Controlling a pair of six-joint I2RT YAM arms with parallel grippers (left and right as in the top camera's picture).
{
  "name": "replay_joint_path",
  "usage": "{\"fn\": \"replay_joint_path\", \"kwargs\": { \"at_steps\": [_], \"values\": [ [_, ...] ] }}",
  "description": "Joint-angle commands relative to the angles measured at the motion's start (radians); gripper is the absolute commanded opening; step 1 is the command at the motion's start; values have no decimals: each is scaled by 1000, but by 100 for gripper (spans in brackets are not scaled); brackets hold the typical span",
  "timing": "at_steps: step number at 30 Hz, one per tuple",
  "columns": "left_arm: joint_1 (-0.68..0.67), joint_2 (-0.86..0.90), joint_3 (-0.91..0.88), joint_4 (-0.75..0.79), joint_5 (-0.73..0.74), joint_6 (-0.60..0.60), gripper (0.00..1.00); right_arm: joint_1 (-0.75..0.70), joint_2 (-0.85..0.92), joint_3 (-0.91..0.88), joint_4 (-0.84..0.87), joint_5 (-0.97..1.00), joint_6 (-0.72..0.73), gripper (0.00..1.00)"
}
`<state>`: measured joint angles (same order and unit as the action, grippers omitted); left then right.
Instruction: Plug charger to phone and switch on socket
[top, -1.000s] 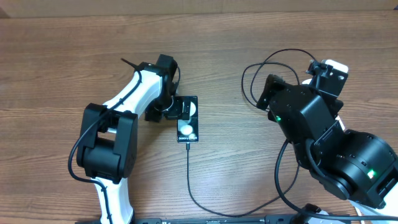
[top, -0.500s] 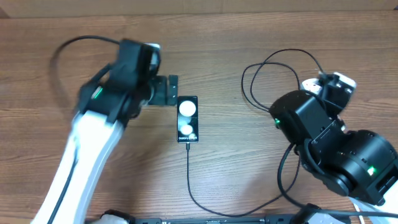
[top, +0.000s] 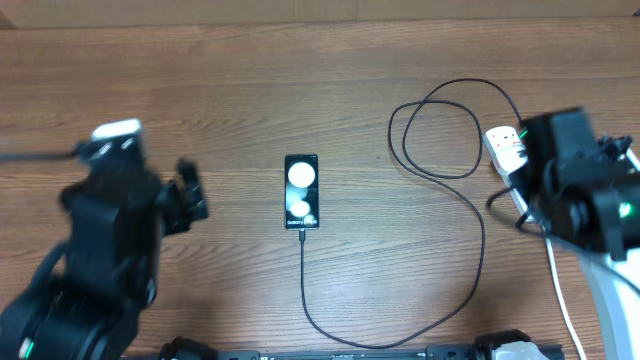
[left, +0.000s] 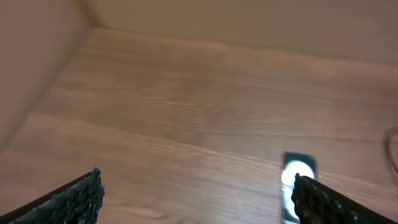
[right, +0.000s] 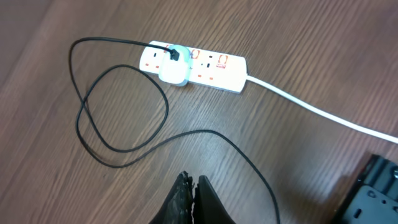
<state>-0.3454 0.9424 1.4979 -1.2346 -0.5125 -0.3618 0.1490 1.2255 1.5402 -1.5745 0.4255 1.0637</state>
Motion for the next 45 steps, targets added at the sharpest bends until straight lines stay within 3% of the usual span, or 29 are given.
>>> {"fn": "replay_joint_path", "kwargs": {
  "at_steps": [1,3,9,12,21,31,45],
  "values": [
    [3,-84,-48,-24,-159,-73,100,-141,59,-11,53,-190,-249,4],
    [3,-142,-99,-21,-154,-73,100,-242,118,-11,82,-298,-357,4],
    [3,-252,-176,-22,-141,-118,99,-474,346,-10,128,-419,-473,4],
    [3,-262,-176,-26,-142,-117,100,-519,445,-8,179,-479,-562,4],
    [3,-261,-176,-100,-149,-105,99,-577,681,-3,253,-535,-651,4],
    [3,-261,-176,-124,-146,-106,100,-582,755,13,411,-576,-669,4],
    [3,-261,-176,-146,-140,-106,100,-583,854,72,457,-573,-680,4]
  ]
}}
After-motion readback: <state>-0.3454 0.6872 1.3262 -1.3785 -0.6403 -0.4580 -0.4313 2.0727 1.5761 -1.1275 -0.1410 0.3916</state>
